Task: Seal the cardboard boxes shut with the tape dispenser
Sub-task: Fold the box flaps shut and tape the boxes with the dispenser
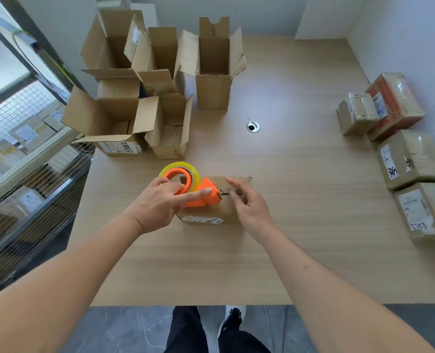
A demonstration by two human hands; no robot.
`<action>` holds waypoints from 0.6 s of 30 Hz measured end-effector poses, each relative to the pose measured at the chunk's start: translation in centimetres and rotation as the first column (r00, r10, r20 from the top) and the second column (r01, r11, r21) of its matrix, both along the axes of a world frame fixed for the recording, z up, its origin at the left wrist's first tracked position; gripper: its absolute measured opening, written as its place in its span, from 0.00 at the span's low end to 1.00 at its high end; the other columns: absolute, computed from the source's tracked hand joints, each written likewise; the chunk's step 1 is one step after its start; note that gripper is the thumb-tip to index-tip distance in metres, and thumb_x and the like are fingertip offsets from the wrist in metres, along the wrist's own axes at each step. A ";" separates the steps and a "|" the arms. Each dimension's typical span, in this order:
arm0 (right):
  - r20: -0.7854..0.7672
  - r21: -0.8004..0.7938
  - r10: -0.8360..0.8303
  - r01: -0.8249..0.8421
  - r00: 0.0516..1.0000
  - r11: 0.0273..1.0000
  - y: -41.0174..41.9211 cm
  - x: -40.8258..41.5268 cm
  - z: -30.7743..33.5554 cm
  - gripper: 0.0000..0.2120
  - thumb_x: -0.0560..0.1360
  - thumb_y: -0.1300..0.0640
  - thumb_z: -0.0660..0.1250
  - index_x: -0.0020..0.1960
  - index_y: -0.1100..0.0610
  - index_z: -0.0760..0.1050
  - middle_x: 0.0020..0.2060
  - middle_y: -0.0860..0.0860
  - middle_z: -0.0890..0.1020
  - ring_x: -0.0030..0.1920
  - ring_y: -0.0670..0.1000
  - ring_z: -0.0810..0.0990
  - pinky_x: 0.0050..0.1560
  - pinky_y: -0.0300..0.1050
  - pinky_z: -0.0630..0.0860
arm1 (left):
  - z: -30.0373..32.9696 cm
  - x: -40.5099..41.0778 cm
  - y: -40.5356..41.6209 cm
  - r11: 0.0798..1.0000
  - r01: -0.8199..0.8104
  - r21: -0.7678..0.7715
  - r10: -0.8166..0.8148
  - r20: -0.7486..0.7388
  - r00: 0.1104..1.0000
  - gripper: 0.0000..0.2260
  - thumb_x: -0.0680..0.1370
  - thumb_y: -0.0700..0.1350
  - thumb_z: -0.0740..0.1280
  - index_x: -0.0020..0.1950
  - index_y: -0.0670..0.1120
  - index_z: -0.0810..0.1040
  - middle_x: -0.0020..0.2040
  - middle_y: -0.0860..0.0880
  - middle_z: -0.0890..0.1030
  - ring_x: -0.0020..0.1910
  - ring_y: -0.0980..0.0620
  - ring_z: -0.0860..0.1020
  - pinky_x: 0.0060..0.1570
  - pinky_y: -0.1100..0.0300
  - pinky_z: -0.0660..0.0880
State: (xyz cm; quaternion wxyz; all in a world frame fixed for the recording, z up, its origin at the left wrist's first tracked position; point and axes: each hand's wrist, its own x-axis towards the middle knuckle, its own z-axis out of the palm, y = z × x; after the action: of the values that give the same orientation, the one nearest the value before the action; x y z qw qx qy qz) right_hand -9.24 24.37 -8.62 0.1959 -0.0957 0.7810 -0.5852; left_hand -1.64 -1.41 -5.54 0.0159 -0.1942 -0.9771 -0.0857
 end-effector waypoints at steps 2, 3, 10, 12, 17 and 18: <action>-0.013 0.010 -0.006 0.006 1.000 1.000 0.2 -0.3 0.3 0.17 0.81 0.60 0.67 0.66 0.45 0.79 0.61 0.41 0.82 0.63 0.39 0.78 0.68 0.43 0.74 | 0.4 -0.3 0.3 0.995 0.046 -0.086 -0.045 0.013 0.999 0.40 0.79 0.40 0.66 0.81 0.67 0.49 0.47 0.52 0.75 0.50 0.47 0.76 0.62 0.47 0.70; -0.020 0.023 -0.006 0.006 1.000 1.000 0.3 -0.4 0.5 0.17 0.80 0.60 0.69 0.66 0.46 0.79 0.61 0.40 0.82 0.63 0.38 0.77 0.67 0.40 0.74 | 0.6 -0.3 0.5 0.991 0.062 -0.118 -0.061 0.015 0.998 0.40 0.78 0.39 0.65 0.81 0.67 0.48 0.47 0.53 0.75 0.53 0.48 0.76 0.63 0.46 0.69; -0.104 0.216 0.034 -0.010 0.994 0.976 -0.5 -1.7 0.4 0.08 0.75 0.58 0.76 0.52 0.49 0.86 0.49 0.42 0.85 0.53 0.43 0.82 0.59 0.46 0.78 | 0.8 -0.3 0.8 0.987 0.057 -0.153 -0.053 0.035 0.998 0.42 0.78 0.38 0.66 0.81 0.67 0.47 0.50 0.52 0.76 0.59 0.46 0.76 0.65 0.43 0.64; -0.089 0.245 0.002 0.020 0.996 0.969 -0.7 -1.9 0.5 0.04 0.74 0.56 0.76 0.47 0.48 0.87 0.44 0.42 0.86 0.49 0.43 0.82 0.55 0.46 0.78 | 0.9 -0.2 1.0 0.984 0.050 -0.174 -0.044 0.034 0.998 0.39 0.80 0.41 0.65 0.81 0.67 0.48 0.52 0.51 0.77 0.64 0.44 0.74 0.65 0.42 0.62; -0.080 0.284 -0.044 0.065 0.996 0.957 -0.9 -1.8 0.4 0.02 0.74 0.54 0.76 0.43 0.48 0.85 0.39 0.41 0.86 0.44 0.43 0.83 0.51 0.47 0.80 | 0.9 -0.2 1.5 0.970 -0.007 -0.243 -0.002 -0.039 0.999 0.28 0.83 0.57 0.57 0.81 0.67 0.50 0.50 0.50 0.77 0.60 0.44 0.75 0.64 0.41 0.62; -0.086 0.307 -0.044 0.069 0.995 0.949 -0.9 -1.8 0.5 0.03 0.74 0.54 0.75 0.42 0.47 0.84 0.38 0.41 0.85 0.44 0.44 0.83 0.50 0.47 0.80 | 0.8 -0.2 1.5 0.972 -0.024 -0.235 0.011 -0.054 0.998 0.27 0.84 0.56 0.56 0.81 0.67 0.49 0.47 0.50 0.76 0.55 0.46 0.76 0.64 0.42 0.62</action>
State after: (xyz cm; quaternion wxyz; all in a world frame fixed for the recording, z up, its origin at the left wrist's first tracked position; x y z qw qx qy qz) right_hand -11.07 23.44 -8.15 0.1609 -0.0644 0.8727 -0.4565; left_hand -1.84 0.12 -4.74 0.0188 -0.1883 -0.9813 0.0360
